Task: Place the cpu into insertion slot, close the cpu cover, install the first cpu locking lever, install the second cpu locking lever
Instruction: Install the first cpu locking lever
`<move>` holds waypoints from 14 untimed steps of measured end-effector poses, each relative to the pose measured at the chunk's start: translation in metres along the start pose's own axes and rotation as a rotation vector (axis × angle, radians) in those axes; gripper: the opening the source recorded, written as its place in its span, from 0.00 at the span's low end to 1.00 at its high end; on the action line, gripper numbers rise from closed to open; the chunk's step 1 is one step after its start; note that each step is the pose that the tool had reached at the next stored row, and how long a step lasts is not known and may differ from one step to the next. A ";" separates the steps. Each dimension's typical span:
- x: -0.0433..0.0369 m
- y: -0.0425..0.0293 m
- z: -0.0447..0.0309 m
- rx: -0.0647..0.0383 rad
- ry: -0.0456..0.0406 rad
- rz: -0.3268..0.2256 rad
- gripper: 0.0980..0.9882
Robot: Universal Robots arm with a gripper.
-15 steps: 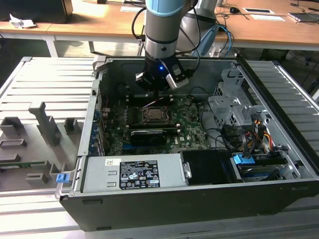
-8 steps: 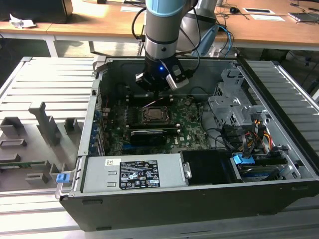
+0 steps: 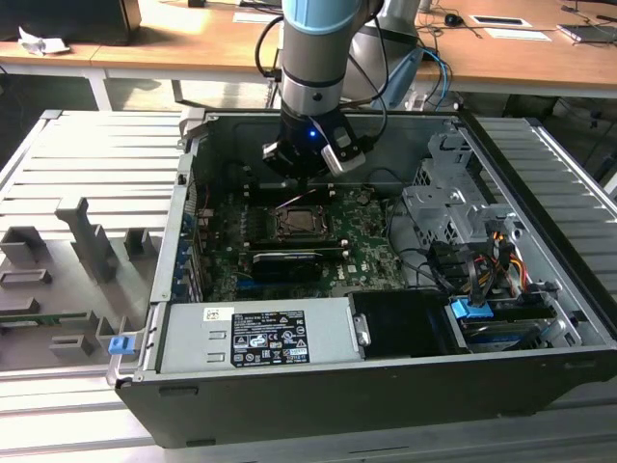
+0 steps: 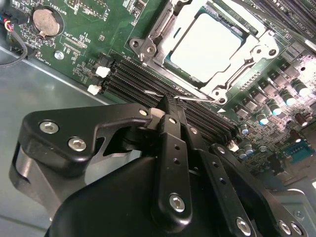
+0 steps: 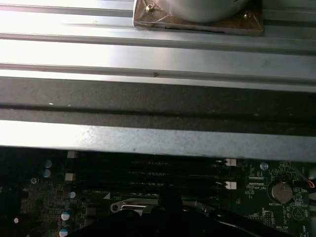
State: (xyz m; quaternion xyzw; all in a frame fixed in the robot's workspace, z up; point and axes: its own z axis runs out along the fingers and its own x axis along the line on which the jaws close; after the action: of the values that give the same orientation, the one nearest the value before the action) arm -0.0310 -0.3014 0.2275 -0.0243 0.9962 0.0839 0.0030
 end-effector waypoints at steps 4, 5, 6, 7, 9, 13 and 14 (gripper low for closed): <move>-0.0002 -0.0001 0.0006 0.000 0.0000 0.000 0.01; -0.0004 -0.0001 0.0006 0.000 -0.0001 0.000 0.01; -0.0008 -0.0001 0.0007 0.000 -0.0001 0.000 0.01; -0.0009 -0.0001 0.0007 0.000 -0.0001 0.000 0.01; -0.0012 -0.0002 0.0007 0.000 -0.0001 0.000 0.01; -0.0018 -0.0002 0.0007 0.000 -0.0001 0.000 0.01; -0.0019 -0.0002 0.0007 0.000 -0.0001 0.000 0.01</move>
State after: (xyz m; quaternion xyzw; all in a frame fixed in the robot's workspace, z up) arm -0.0292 -0.3014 0.2268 -0.0244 0.9962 0.0839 0.0030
